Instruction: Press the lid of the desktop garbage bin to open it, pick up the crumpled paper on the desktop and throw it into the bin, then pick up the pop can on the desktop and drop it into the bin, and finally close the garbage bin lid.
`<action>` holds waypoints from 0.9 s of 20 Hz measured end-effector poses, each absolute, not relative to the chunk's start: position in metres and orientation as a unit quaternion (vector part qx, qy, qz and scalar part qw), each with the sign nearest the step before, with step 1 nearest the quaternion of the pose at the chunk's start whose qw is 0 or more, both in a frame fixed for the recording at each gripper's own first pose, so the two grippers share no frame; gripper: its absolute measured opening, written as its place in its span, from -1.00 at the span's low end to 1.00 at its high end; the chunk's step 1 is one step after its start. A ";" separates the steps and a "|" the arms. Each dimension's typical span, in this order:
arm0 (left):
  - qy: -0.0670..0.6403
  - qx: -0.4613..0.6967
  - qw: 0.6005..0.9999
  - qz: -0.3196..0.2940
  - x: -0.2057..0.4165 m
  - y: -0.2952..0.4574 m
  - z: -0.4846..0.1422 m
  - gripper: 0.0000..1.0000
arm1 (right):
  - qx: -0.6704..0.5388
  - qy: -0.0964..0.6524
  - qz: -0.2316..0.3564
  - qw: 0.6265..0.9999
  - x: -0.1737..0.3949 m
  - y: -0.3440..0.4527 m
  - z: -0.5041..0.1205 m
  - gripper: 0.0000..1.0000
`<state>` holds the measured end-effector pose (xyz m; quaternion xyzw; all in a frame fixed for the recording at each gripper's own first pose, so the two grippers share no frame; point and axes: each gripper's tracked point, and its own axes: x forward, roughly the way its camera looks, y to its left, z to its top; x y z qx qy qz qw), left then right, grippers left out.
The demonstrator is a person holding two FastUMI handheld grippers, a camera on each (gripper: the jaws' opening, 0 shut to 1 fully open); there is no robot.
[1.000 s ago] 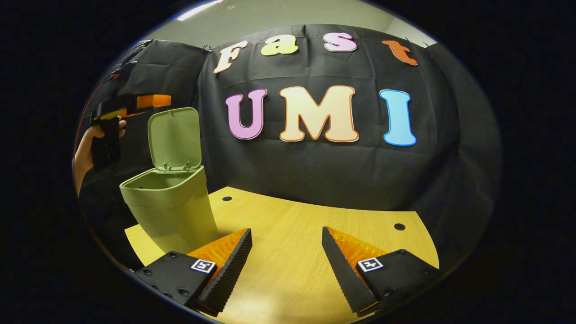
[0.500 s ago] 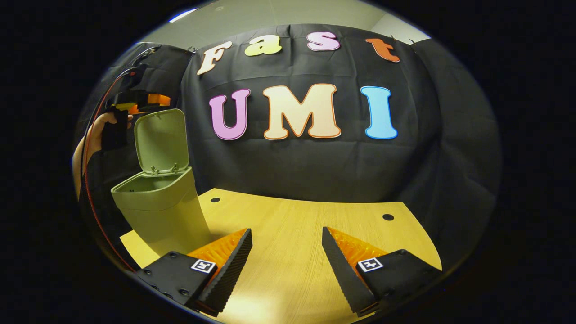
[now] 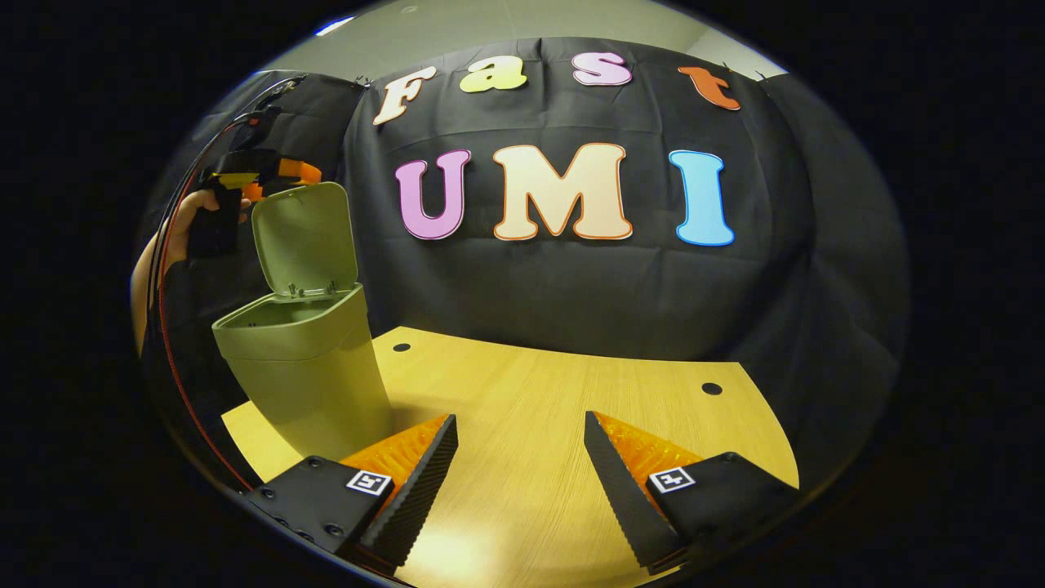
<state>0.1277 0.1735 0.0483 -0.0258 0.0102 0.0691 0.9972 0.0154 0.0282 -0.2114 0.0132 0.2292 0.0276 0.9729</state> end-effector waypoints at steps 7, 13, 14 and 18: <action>0.032 -0.037 0.996 0.079 0.080 0.146 0.026 0.87 | 0.020 0.228 0.067 0.971 0.019 0.022 -0.210 0.97; 0.058 -0.061 0.993 0.081 0.048 0.125 -0.007 0.86 | 0.016 0.229 0.095 0.969 0.023 0.018 -0.210 0.96; 0.066 -0.064 0.992 0.084 0.044 0.122 -0.014 0.89 | 0.015 0.229 0.099 0.968 0.024 0.018 -0.211 0.96; 0.099 -0.072 0.988 0.090 0.030 0.113 -0.044 0.86 | 0.013 0.234 0.109 0.966 0.024 0.014 -0.214 0.96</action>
